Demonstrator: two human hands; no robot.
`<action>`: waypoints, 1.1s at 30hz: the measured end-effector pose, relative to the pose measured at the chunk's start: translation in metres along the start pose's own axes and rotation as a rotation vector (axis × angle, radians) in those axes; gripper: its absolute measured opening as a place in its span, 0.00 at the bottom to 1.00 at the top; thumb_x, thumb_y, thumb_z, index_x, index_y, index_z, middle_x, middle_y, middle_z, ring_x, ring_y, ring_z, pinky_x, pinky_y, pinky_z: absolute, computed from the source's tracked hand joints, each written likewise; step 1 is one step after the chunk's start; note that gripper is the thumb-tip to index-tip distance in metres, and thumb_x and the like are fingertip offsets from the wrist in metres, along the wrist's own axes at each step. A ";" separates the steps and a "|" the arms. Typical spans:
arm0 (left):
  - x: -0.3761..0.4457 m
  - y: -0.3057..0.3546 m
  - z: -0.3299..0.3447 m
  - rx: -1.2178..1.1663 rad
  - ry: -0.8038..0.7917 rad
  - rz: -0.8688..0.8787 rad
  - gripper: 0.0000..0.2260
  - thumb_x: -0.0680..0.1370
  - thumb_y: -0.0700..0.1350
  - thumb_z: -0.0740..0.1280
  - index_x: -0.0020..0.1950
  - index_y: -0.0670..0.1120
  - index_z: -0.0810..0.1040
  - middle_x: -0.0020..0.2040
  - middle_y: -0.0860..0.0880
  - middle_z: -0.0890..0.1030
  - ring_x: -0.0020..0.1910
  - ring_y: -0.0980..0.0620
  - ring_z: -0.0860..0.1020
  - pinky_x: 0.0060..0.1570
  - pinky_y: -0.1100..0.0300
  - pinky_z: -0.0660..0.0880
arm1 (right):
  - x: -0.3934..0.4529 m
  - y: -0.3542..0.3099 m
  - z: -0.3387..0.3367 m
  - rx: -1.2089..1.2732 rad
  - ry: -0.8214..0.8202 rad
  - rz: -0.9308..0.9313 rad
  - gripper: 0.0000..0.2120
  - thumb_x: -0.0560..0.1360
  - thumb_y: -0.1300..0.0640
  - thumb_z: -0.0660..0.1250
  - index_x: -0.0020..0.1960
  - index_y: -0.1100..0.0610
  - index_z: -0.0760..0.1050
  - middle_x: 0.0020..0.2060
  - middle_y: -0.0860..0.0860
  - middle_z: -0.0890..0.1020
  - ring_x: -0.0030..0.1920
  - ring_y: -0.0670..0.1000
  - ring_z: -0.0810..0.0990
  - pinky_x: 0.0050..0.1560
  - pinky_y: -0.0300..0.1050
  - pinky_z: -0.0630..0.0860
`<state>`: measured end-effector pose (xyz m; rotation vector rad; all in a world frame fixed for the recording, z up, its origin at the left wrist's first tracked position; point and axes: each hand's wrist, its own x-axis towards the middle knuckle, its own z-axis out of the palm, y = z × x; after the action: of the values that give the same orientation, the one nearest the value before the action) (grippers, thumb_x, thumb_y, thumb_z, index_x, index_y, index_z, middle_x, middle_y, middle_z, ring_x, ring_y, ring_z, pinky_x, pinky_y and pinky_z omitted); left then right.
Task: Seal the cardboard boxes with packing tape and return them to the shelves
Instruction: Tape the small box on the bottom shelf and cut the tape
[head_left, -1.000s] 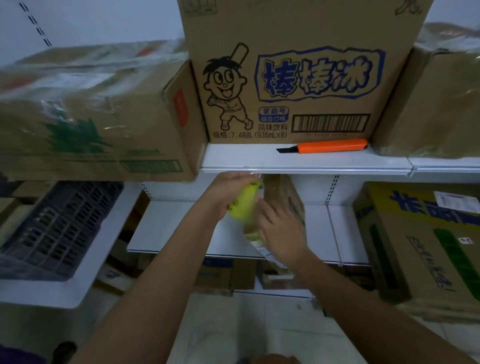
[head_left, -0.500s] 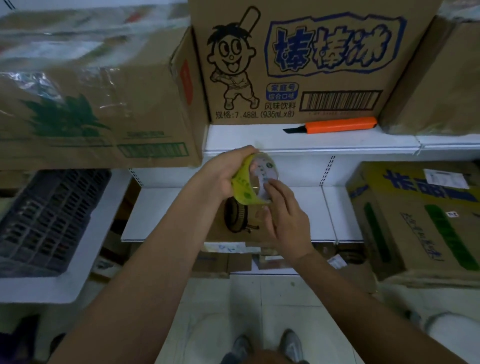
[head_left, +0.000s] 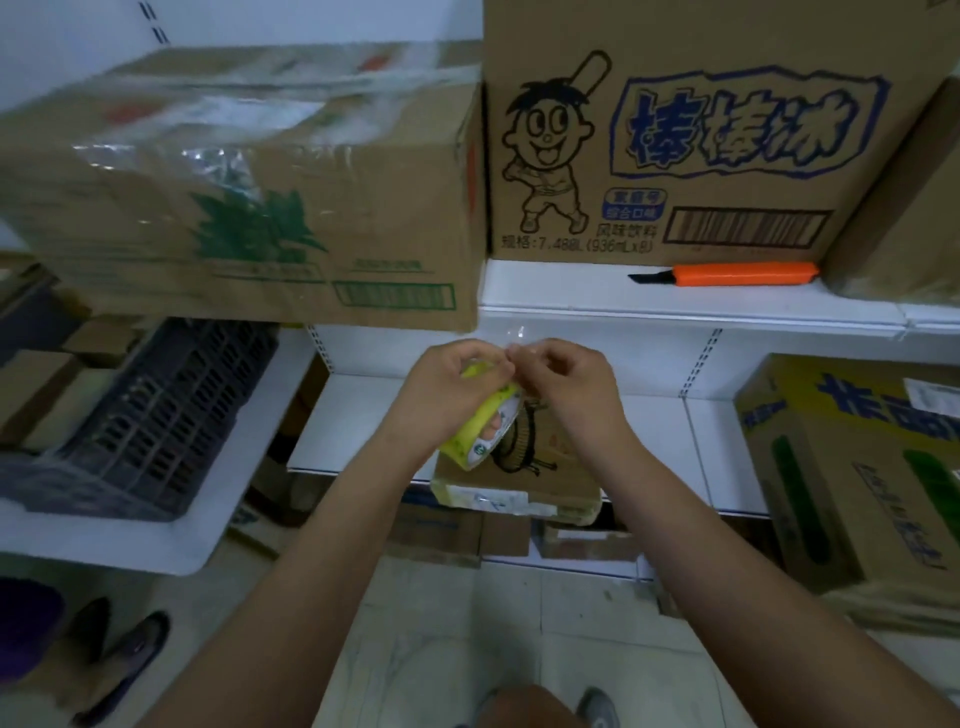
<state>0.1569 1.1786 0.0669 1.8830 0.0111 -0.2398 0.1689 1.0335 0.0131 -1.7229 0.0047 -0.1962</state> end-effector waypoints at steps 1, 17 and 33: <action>-0.001 -0.011 -0.003 0.006 0.010 0.004 0.06 0.79 0.43 0.70 0.50 0.41 0.82 0.36 0.45 0.83 0.25 0.56 0.79 0.25 0.66 0.74 | -0.001 0.004 0.007 -0.030 0.025 -0.014 0.07 0.76 0.54 0.72 0.41 0.54 0.85 0.34 0.45 0.85 0.38 0.43 0.82 0.41 0.37 0.75; 0.030 -0.261 -0.028 -0.421 0.035 -0.359 0.14 0.82 0.54 0.63 0.57 0.47 0.83 0.41 0.47 0.83 0.45 0.50 0.82 0.53 0.52 0.78 | -0.036 0.134 0.084 -0.472 0.096 0.011 0.06 0.78 0.55 0.70 0.49 0.54 0.86 0.37 0.42 0.82 0.35 0.29 0.77 0.37 0.23 0.67; 0.147 -0.369 0.056 -0.775 0.077 -0.702 0.18 0.76 0.57 0.71 0.57 0.44 0.80 0.50 0.45 0.86 0.47 0.48 0.85 0.56 0.50 0.80 | -0.039 0.225 0.015 -0.385 0.173 0.177 0.04 0.77 0.57 0.71 0.48 0.51 0.85 0.41 0.39 0.84 0.42 0.35 0.81 0.46 0.32 0.76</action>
<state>0.2446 1.2280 -0.3218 1.0524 0.7248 -0.5488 0.1571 1.0160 -0.2146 -2.0704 0.3402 -0.2223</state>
